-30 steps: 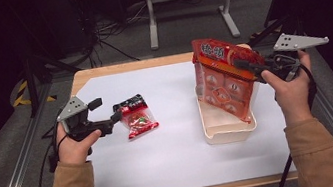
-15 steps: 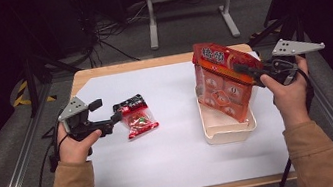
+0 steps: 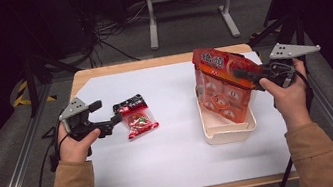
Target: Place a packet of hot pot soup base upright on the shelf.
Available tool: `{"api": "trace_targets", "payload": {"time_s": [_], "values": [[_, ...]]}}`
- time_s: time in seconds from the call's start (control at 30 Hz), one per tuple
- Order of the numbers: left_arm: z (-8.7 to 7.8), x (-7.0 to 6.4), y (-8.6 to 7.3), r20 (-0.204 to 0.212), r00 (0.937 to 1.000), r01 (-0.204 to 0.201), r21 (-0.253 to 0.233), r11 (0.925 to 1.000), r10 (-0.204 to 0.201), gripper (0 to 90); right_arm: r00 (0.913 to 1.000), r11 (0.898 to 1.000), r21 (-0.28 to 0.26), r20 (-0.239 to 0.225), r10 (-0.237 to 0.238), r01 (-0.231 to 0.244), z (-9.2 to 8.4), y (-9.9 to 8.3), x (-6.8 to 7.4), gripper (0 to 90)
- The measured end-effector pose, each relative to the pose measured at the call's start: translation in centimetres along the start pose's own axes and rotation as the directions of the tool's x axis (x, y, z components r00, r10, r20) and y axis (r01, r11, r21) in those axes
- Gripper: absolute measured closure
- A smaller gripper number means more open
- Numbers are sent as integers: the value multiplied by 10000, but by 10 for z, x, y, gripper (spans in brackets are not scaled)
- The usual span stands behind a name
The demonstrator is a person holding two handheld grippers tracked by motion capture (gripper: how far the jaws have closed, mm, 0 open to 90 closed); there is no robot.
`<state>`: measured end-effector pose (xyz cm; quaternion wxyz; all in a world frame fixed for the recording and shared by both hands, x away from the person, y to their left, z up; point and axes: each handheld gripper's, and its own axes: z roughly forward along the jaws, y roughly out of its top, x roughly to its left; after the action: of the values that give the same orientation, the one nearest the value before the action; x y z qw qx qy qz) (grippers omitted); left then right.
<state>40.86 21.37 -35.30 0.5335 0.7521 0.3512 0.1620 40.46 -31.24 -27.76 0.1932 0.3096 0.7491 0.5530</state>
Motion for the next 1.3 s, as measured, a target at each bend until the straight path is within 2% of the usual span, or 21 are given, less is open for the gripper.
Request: {"api": "trace_targets", "payload": {"time_s": [0.17,0.3,0.4,0.93,1.07,1.13,1.3], "values": [[0,2,-1,4,10000,16,76,10000,-16,63,10000,9994,337,-65,2,0,4,-4,0,894],[0,3,-2,9,10000,59,43,10000,-59,57,9999,9965,825,-57,-125,129,12,-10,2,894],[1,4,-3,-6,9999,129,111,9999,-129,49,9997,9978,654,-249,88,-71,13,-14,1,894],[7,10,-10,-309,9992,271,458,9986,-257,29,9994,9979,562,-123,318,-311,2,-27,0,894],[10,12,-10,-341,9993,178,648,9977,-156,36,9996,9978,614,101,251,-257,-1,-27,1,892],[11,12,-10,-250,9990,397,861,9955,-377,53,9995,9977,639,256,188,-204,-2,-27,1,889],[14,13,-10,-250,9991,352,1007,9943,-328,66,9986,9989,458,520,108,-132,-9,-27,2,829]]}}
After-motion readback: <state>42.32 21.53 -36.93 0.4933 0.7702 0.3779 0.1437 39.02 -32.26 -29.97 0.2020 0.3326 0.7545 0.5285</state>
